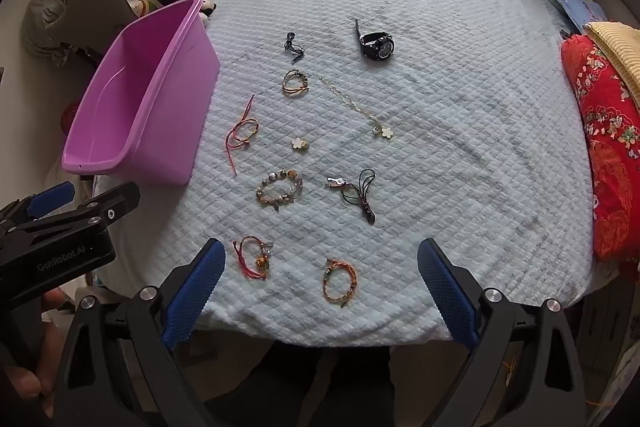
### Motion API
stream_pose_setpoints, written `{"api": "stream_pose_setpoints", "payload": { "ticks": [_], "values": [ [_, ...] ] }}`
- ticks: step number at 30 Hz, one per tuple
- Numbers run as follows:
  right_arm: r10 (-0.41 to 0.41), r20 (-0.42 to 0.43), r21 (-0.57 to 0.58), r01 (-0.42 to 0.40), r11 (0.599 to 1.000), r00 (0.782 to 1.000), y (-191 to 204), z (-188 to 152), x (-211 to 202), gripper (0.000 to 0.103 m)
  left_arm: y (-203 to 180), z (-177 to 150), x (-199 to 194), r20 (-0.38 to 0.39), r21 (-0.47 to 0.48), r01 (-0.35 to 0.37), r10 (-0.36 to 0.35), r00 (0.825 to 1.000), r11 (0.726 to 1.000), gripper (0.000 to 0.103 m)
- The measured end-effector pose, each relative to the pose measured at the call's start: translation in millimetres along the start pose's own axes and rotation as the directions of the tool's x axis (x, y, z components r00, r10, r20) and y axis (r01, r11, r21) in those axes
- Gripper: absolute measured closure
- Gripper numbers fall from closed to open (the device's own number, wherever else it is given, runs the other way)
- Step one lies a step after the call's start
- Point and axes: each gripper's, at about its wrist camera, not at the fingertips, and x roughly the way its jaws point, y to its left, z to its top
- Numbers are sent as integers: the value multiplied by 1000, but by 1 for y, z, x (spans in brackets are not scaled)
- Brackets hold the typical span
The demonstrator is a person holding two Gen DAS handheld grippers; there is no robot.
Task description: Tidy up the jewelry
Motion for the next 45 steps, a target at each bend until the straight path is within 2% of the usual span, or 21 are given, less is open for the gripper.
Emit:
{"api": "stream_pose_setpoints", "payload": {
  "ticks": [9, 14, 45],
  "values": [
    [-6, -1, -3, 6, 1000, 1000, -2, 2, 5, 10, -2, -1, -4, 2, 3, 2, -2, 1000, 1000, 6],
    [-7, 8, -7, 7, 1000, 1000, 2, 0, -2, 10, 11, 0, -3, 5, -3, 2, -2, 1000, 1000, 6],
    [-10, 45, -38, 12, 999, 999, 2, 4, -15, 11, 7, 2, -27, 54, -16, -13, 14, 998, 1000, 6]
  ]
}}
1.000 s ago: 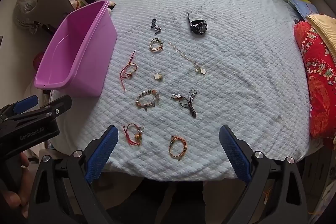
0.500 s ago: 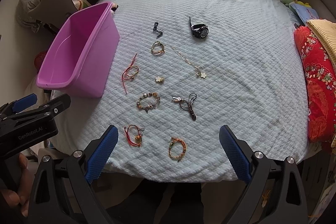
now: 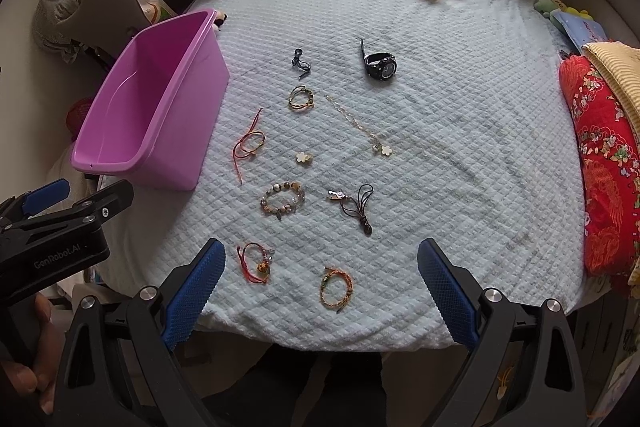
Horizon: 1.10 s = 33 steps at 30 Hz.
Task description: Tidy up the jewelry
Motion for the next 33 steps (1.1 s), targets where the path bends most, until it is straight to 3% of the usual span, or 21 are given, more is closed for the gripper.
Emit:
{"api": "stream_pose_setpoints", "payload": {
  "ticks": [33],
  "values": [
    [-2, -2, -7, 2, 1000, 1000, -2, 3, 2, 10, 5, 3, 5, -2, -22, -4, 4, 1000, 1000, 6]
  ]
}}
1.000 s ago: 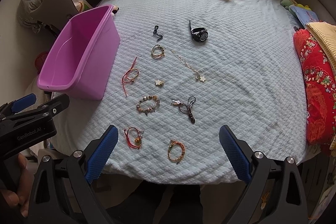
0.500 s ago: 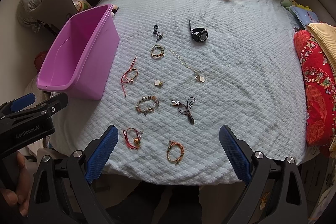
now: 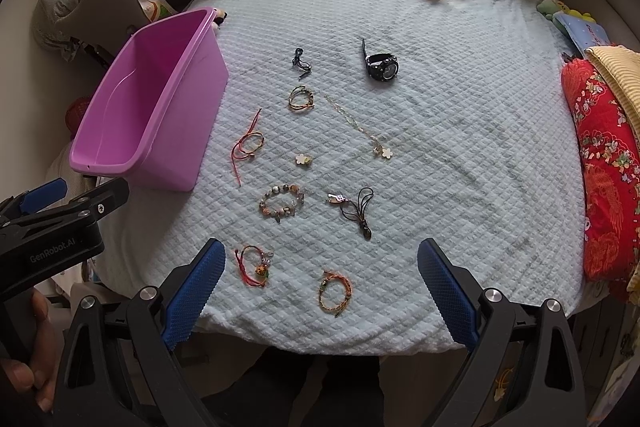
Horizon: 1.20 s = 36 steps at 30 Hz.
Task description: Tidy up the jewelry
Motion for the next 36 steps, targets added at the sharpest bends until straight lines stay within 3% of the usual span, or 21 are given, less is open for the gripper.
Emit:
{"api": "stream_pose_setpoints", "payload": {
  "ticks": [13, 21, 29, 36],
  "values": [
    [-2, -10, 2, 2, 1000, 1000, -2, 2, 5, 11, 2, -4, 7, -13, -2, -4, 3, 1000, 1000, 6],
    [6, -19, 5, -6, 1000, 1000, -8, -19, 17, 10, -2, -17, 20, -43, 10, -4, 5, 999, 1000, 6],
    [32, -69, 24, -30, 999, 997, -18, -53, 52, 11, -12, -46, 54, -95, 44, -5, 9, 995, 999, 6],
    [51, -114, 41, -47, 998, 992, -25, -90, 107, 11, -21, -85, 109, -133, 42, 31, -25, 991, 999, 6]
  ]
}}
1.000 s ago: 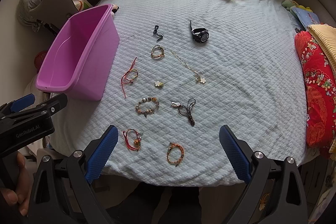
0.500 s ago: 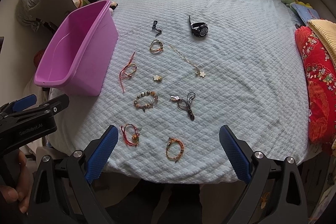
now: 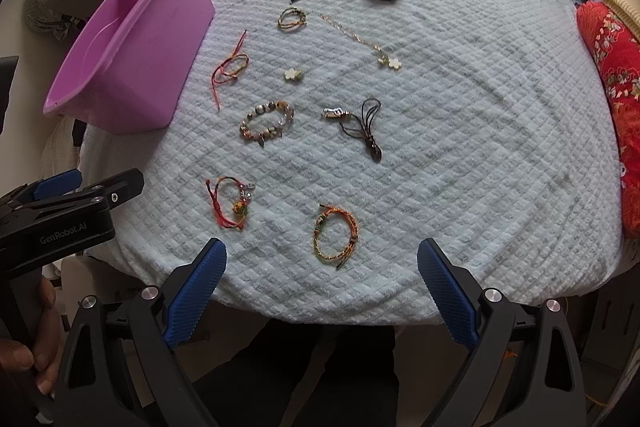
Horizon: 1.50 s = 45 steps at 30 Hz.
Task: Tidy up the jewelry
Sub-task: 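Grasp the red-string charm bracelet with the left tool while the right tool grasps the braided orange bracelet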
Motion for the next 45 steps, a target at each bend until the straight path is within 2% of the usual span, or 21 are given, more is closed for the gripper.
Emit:
{"api": "stream_pose_setpoints", "payload": {
  "ticks": [3, 9, 14, 19, 24, 33, 38, 43, 45],
  "values": [
    [-11, -3, 21, 11, 1000, 1000, -8, -9, 30, 11, -6, -12, 31, -19, 1, 5, -5, 1000, 1000, 6],
    [0, -33, 96, 3, 995, 999, -30, -25, 86, 11, -14, -29, 82, 0, 10, 0, 0, 1000, 1000, 6],
    [-15, -11, 61, 15, 998, 1000, -31, -31, 115, 11, -18, -35, 114, 27, -8, 21, -21, 999, 1000, 6],
    [-15, 22, 33, 14, 999, 1000, -29, -29, 129, 11, -23, -35, 122, 89, -2, -5, 5, 996, 1000, 6],
    [-52, 27, 19, 52, 998, 998, -29, -26, 139, 11, -30, -34, 131, 98, 25, -20, 17, 995, 999, 6],
    [-59, 23, 11, 59, 998, 998, -30, -22, 150, 11, -32, -36, 151, 64, 17, -23, 22, 998, 1000, 6],
    [-61, 30, 1, 61, 998, 998, -30, -26, 153, 12, -28, -31, 157, 50, -6, 1, -1, 999, 1000, 6],
    [-78, 38, -29, 79, 996, 996, -29, -27, 150, 23, -25, -31, 155, 61, 21, 25, -26, 998, 999, 16],
    [-89, 52, -47, 92, 995, 995, -25, -26, 148, 41, -28, -35, 150, 74, 39, 29, -31, 997, 999, 25]
  ]
}}
